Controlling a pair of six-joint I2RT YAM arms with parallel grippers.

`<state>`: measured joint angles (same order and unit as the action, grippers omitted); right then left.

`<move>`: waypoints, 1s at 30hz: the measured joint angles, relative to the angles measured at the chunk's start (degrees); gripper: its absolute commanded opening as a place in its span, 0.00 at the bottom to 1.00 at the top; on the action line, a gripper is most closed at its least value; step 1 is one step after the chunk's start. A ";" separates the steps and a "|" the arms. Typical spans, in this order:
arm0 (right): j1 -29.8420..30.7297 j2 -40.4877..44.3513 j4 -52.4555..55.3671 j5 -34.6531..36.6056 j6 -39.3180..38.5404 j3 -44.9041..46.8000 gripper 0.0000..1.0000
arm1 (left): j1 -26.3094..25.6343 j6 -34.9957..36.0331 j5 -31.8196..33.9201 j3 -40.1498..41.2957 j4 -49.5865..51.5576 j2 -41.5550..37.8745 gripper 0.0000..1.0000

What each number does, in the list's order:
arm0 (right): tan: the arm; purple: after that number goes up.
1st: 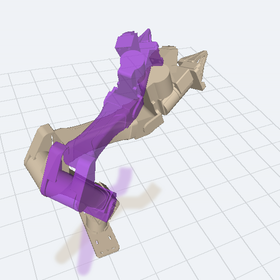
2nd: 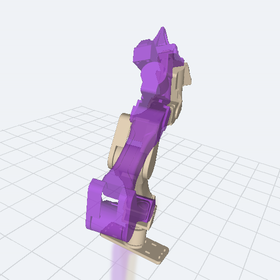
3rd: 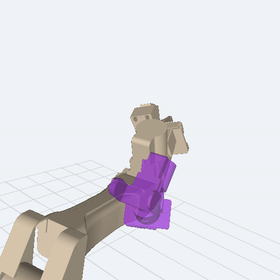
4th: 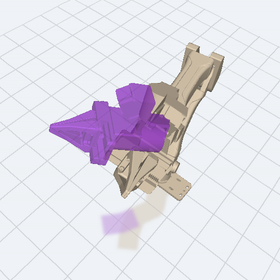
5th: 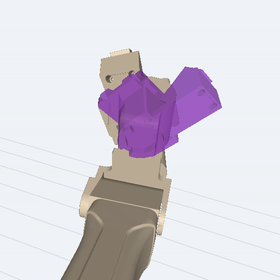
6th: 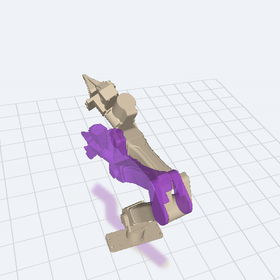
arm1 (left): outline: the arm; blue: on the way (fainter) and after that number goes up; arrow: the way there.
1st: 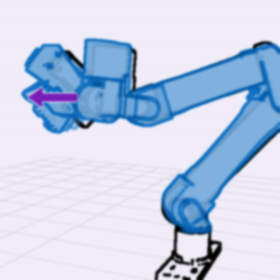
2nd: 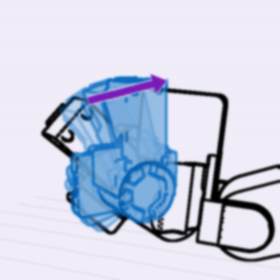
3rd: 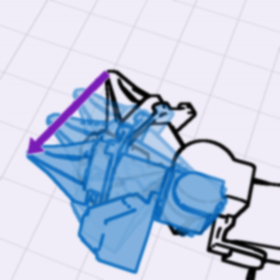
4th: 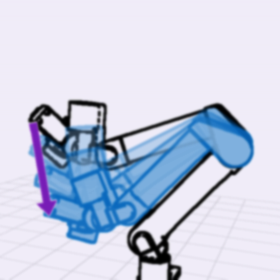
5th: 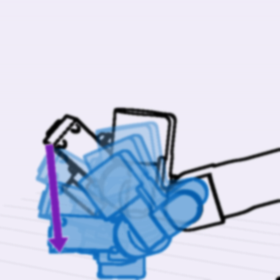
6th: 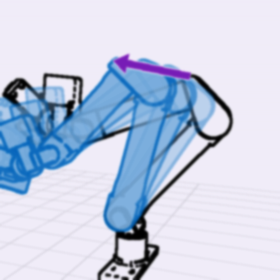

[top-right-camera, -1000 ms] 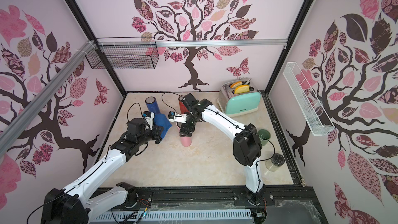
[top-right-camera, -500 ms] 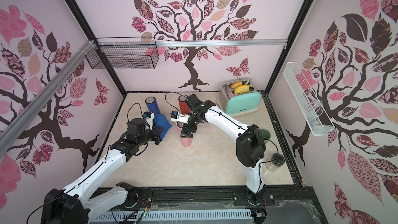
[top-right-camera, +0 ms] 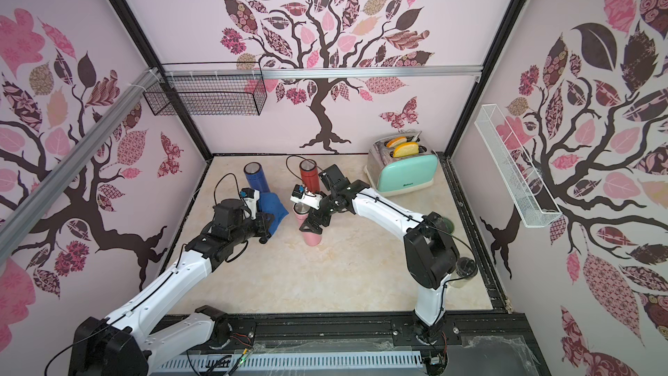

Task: Wipe the surface of the thermos
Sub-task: Pick up the thermos from the center of the board.

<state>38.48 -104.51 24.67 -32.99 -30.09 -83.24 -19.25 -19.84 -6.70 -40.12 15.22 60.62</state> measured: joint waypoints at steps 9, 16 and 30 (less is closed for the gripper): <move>0.00 3.06 -12.57 -0.20 5.42 10.03 0.97 | 0.00 0.11 -0.59 0.00 -0.13 -0.85 0.00; 0.00 7.67 -25.51 1.22 9.84 18.43 0.97 | 0.02 -0.09 -2.51 0.00 -0.90 -0.57 0.00; 0.00 9.88 -43.63 3.06 15.93 27.76 0.96 | 0.04 -0.07 -2.58 0.00 -0.96 -1.11 0.00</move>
<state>38.48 -94.63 -18.96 -29.93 -14.15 -55.48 -19.20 -19.90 -9.28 -40.12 14.26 59.51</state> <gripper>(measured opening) 0.960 0.085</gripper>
